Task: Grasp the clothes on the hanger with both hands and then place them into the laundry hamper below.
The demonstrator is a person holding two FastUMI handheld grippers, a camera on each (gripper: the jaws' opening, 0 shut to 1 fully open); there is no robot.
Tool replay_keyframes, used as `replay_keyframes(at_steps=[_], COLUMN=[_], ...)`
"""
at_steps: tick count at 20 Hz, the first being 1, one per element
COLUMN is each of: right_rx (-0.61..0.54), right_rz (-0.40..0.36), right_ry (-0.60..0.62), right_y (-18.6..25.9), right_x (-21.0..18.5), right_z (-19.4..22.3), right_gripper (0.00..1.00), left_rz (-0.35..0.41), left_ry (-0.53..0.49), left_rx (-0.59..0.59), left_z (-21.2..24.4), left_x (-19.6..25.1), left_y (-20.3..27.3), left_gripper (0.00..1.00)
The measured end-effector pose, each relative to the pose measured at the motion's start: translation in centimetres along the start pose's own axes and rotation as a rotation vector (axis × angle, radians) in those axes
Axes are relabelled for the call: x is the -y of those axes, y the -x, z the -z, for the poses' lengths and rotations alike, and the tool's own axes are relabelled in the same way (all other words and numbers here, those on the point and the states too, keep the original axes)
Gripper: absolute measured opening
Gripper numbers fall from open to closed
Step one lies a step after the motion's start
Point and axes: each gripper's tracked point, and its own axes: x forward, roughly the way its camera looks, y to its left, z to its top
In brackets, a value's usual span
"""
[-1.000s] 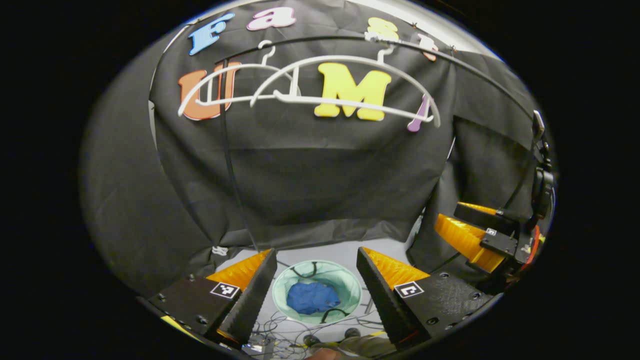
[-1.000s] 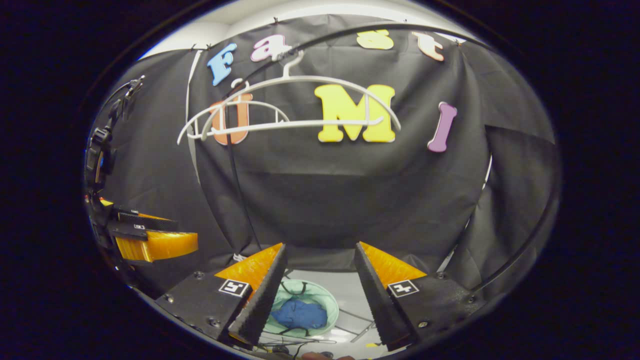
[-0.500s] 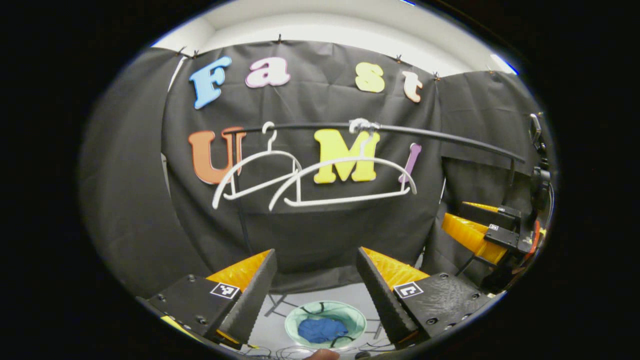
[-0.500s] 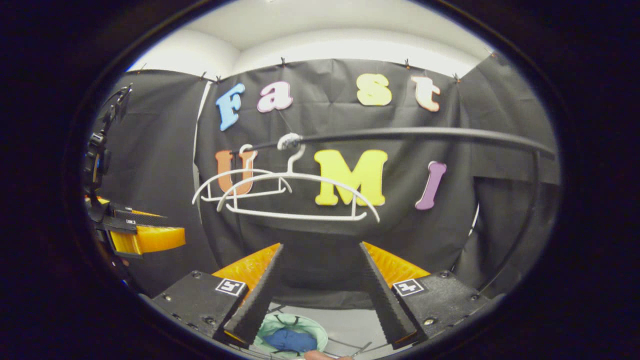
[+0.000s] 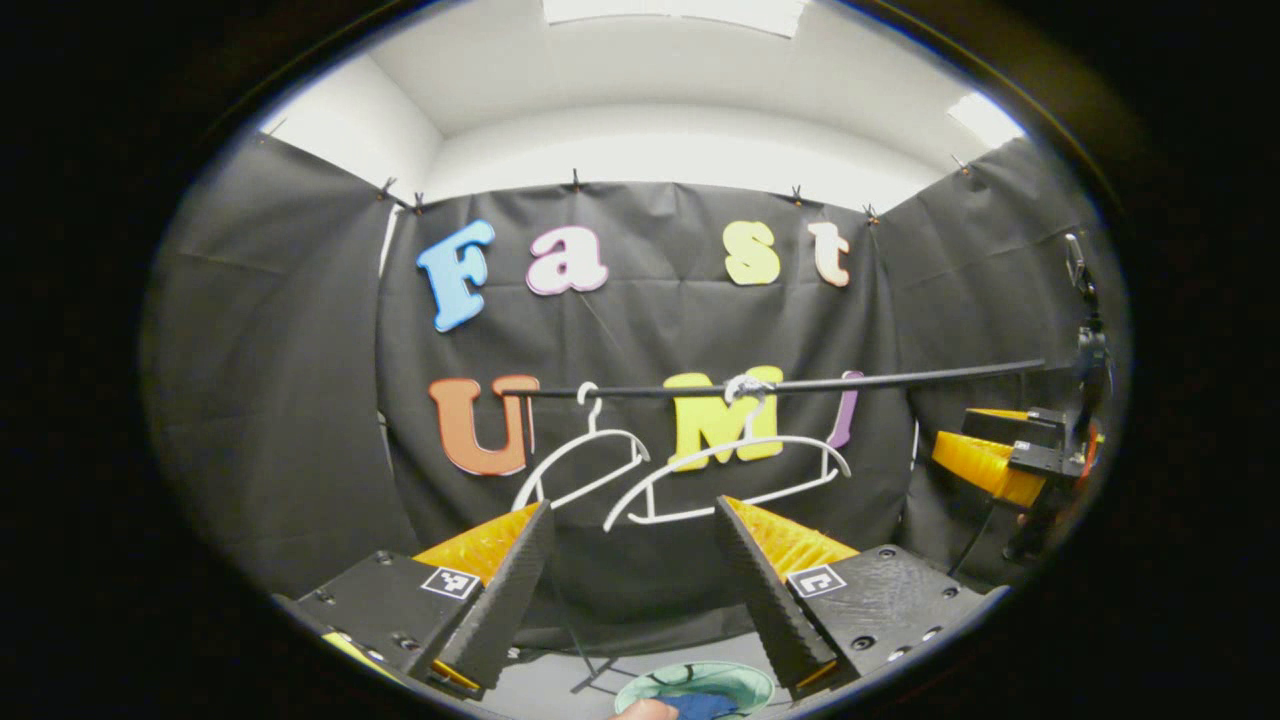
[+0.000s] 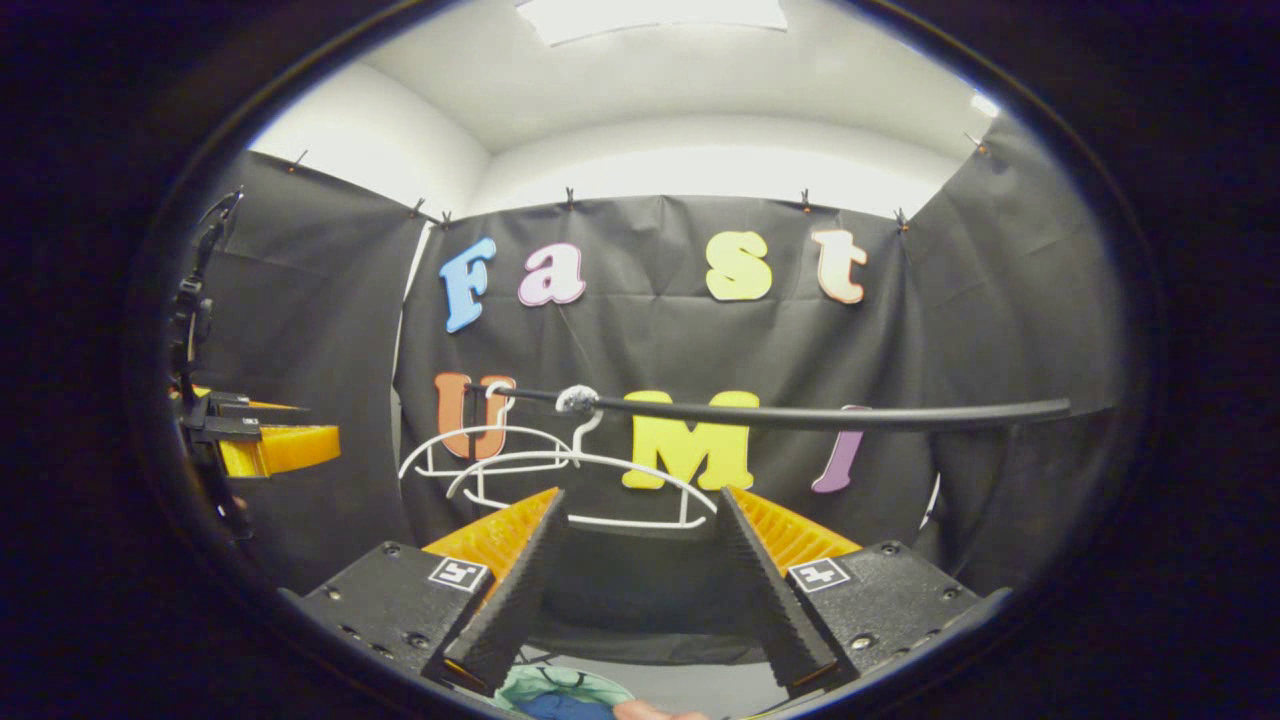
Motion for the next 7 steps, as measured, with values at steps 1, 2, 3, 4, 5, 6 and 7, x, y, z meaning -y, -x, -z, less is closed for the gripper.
replay_keyframes(at_steps=[1, 2, 3, 4, 5, 6, 7], right_rx=[0.025, 0.056, 0.080, 0.093, 0.105, 0.117, 0.134], right_rz=[-0.005, -0.017, -0.028, -0.032, -0.033, -0.030, -0.025], right_ry=[0.000, 0.002, 0.004, 0.003, 0.002, 0.005, 0.007], right_y=[0.5, 0.8, 1.3, 1.7, 1.9, 2.3, 2.7], right_x=[-0.1, -0.3, -0.4, -0.5, -0.2, 0.0, 0.3], right_z=[-0.8, -1.4, -1.9, -2.0, -2.0, -2.3, -2.6], right_gripper=[0.94, 0.94, 0.94, 0.94, 0.96, 0.94, 0.94], left_rz=[0.001, 0.009, 0.018, 0.018, 0.015, 0.011, 0.003], left_ry=[0.002, 0.002, 0.002, 0.007, 0.011, 0.011, 0.009], left_rx=[0.027, 0.064, 0.112, 0.155, 0.190, 0.218, 0.243], left_z=[-0.6, -1.4, -2.5, -3.3, -3.9, -4.3, -4.7], left_x=[0.0, 0.1, 0.2, 0.2, 0.1, 0.1, 0.0], left_y=[0.5, 1.2, 1.8, 2.4, 3.0, 3.6, 4.0], left_gripper=[1.00, 1.00, 1.00, 1.00, 1.00, 1.00, 1.00])
